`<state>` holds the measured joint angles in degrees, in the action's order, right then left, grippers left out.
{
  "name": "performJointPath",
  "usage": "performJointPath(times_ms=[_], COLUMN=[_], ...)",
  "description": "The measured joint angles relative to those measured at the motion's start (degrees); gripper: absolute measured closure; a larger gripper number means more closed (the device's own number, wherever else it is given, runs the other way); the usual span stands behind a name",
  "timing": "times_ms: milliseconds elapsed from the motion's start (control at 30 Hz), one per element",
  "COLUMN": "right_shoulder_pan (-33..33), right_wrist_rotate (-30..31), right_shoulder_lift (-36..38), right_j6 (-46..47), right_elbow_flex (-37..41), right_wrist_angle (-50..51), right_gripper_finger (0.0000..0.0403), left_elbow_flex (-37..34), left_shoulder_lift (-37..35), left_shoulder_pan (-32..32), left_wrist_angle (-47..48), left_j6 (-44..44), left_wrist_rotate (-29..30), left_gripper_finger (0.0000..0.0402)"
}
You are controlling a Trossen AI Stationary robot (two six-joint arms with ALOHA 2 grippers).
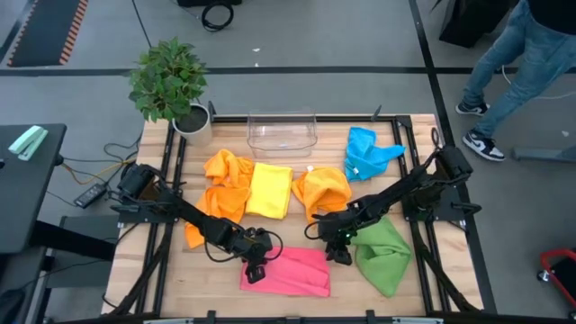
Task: Fold microfiber towels
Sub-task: Fold the pink microfiber cloth
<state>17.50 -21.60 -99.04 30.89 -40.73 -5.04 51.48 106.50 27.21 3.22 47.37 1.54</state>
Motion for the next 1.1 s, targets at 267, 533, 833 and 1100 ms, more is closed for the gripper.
performJointPath(times_ms=[267, 533, 833, 1100], right_shoulder_pan=[0.3, 0.0, 0.4, -0.2], right_wrist_rotate=[0.8, 1.1, 0.3, -8.5], right_shoulder_lift=[-0.1, 4.2, 8.6, 13.7], right_j6=[-1.1, -3.2, -2.1, 14.5], right_elbow_flex=[0.0, 0.1, 0.1, 0.1], right_wrist_angle=[-0.4, -0.2, -0.1, 7.3], right_gripper_finger=[0.0252, 0.0353, 0.0397, 0.0398], left_elbow_flex=[0.0, 0.0, 0.0, 0.0], left_shoulder_lift=[0.0, 0.0, 0.0, 0.0], left_shoulder_pan=[0.0, 0.0, 0.0, 0.0], left_wrist_angle=[0.0, 0.0, 0.0, 0.0], left_j6=[0.0, 0.0, -0.1, 0.0], left_wrist_rotate=[0.1, 0.2, 0.3, 0.3], left_gripper_finger=[0.0391, 0.0395, 0.0391, 0.0383])
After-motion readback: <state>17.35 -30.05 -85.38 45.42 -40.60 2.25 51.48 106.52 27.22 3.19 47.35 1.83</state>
